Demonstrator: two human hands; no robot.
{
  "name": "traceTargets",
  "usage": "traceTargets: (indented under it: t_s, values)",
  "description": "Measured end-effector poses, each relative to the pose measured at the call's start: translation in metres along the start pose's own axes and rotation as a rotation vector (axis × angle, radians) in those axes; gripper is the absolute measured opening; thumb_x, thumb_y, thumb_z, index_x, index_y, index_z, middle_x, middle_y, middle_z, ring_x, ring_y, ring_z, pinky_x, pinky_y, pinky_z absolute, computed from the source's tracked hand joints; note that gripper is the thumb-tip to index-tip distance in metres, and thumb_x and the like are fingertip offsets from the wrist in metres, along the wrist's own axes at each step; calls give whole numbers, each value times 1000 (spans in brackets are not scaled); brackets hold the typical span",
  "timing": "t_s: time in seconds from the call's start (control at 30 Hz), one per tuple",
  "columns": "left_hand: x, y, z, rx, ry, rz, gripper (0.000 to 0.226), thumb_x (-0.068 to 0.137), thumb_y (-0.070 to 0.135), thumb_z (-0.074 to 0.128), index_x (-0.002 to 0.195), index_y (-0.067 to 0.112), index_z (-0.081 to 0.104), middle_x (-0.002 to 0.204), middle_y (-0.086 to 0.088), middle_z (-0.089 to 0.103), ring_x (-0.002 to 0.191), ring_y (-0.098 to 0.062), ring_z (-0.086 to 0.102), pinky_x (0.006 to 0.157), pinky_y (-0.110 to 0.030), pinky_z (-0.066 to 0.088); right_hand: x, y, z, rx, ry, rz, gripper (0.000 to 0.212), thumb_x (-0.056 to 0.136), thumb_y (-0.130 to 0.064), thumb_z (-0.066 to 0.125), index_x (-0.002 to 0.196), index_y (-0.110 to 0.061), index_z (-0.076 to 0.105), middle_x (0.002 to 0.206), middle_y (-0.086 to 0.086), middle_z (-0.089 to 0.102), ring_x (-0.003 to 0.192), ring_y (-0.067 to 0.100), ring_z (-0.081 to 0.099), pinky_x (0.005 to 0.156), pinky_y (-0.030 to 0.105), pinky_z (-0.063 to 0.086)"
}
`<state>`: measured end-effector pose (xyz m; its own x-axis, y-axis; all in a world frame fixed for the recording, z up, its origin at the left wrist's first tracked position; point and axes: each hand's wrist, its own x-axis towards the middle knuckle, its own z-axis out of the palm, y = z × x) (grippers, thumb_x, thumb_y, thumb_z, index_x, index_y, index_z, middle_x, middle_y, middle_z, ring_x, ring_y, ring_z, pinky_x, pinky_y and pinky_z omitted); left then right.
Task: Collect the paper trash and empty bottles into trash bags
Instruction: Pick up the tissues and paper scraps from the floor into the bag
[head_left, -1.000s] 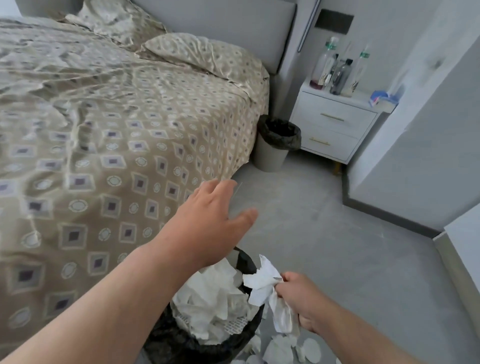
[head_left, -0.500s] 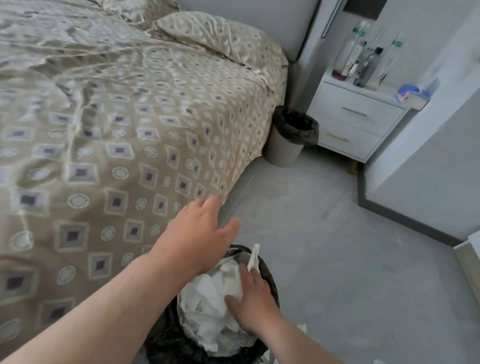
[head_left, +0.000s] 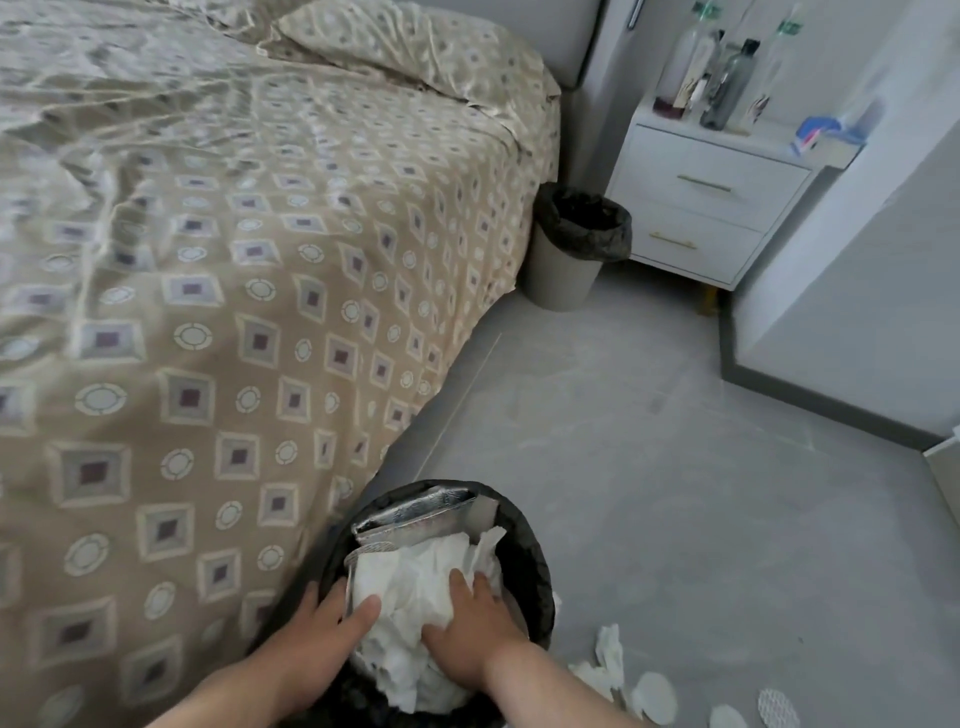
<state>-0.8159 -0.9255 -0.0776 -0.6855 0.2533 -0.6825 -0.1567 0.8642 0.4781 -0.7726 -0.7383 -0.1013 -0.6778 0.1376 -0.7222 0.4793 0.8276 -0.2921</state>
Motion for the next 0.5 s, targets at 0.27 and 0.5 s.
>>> traceTargets:
  t_s: [0.27,0.5]
  values:
    - [10,0,-3,21,56,20,75,86,73,28,149,33,21,160,0,12,147,-22,-1,117,-38,5,-70,27,-66,-78,173,-224,79,88,-60,45,152,-28,11,158,7,21,142,30,27,114,43,30]
    - [-46,86,-3,90,387,352,66,91,58,37,137,12,42,142,-17,40,132,-32,35,105,-46,30,-140,128,-99,-69,328,-110,68,94,-51,46,150,-18,26,155,9,31,142,25,31,116,36,27]
